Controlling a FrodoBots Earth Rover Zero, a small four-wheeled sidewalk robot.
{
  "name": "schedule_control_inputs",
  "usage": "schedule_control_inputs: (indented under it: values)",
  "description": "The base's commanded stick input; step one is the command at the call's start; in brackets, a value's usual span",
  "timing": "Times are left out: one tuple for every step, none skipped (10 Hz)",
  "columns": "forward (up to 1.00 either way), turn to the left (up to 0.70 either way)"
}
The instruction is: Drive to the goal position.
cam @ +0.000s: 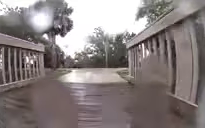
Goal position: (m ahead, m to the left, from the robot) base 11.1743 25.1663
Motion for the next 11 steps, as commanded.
schedule_control_inputs:
  values:
    - [0.85, 0.00]
    - [0.85, 0.00]
    - [0.85, 0.00]
    - [0.85, 0.00]
    - [0.85, 0.00]
    - [0.85, 0.00]
    - [0.85, 0.00]
    - [0.85, 0.17]
    - [0.85, 0.34]
    - [0.85, 0.22]
    - [0.85, 0.07]
